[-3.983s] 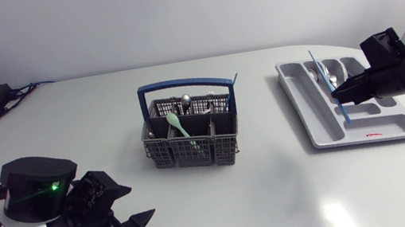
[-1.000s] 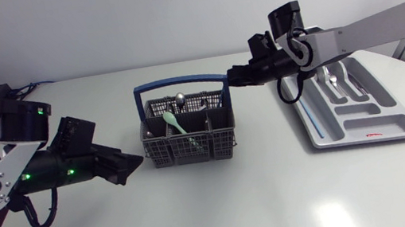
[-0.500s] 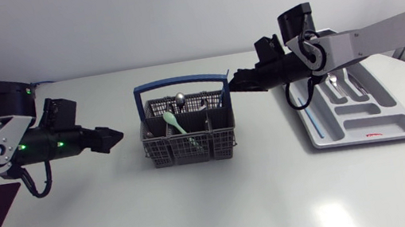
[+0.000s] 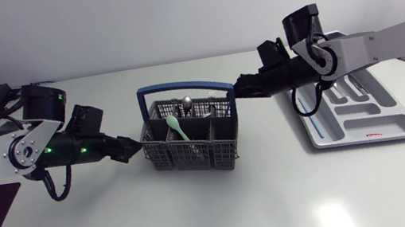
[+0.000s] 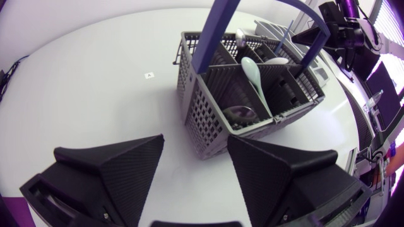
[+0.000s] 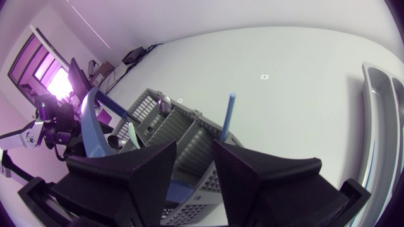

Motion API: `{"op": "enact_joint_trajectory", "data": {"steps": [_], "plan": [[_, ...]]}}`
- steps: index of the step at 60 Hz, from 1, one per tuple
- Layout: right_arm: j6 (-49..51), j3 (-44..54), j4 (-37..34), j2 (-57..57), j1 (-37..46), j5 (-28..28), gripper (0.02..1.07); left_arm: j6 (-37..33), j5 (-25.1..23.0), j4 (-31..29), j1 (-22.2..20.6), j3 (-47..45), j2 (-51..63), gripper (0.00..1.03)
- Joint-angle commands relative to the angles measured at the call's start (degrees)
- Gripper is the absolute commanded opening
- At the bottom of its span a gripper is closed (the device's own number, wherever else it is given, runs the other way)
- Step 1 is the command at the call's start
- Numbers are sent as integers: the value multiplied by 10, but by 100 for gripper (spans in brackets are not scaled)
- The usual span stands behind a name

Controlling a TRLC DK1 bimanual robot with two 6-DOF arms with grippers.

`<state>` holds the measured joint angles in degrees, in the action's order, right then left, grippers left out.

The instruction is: Unload the cutlery basket into the drawer organizer.

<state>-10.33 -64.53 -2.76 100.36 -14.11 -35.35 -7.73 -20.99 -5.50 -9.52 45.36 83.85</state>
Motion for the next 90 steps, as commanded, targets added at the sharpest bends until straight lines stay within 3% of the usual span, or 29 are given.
{"op": "enact_joint_trajectory", "data": {"steps": [1, 10, 21, 26, 32, 45, 54, 70, 87, 90], "plan": [[-7, 37, -9, -24, -34, -20, 48, -12, -26, 1, -18, -23, -23, 72], [-2, 86, -23, -74, -71, -5, 48, -21, -26, 1, 1, -37, -39, 72], [-5, 127, -46, -163, -51, 21, 50, -26, -26, 1, 25, -45, -57, 73], [-3, 140, -83, -234, -38, 13, 57, -29, -26, 0, 27, -53, -76, 73], [3, 157, -138, -313, -26, 13, 58, -31, -26, 0, 26, -66, -101, 73], [47, 212, -184, -358, 22, 31, 62, -53, -26, -28, 3, -92, -166, 75], [62, 230, -177, -351, 38, 34, 62, -58, -25, -63, -29, -94, -199, 75], [44, 230, -77, -253, 24, 42, 62, -58, 3, -72, -81, -112, -218, 75], [20, 186, -32, -184, -16, 71, 61, -71, 11, -73, -94, -128, -226, 75], [19, 182, -27, -178, -23, 80, 56, -72, 13, -72, -96, -131, -226, 75]]}}
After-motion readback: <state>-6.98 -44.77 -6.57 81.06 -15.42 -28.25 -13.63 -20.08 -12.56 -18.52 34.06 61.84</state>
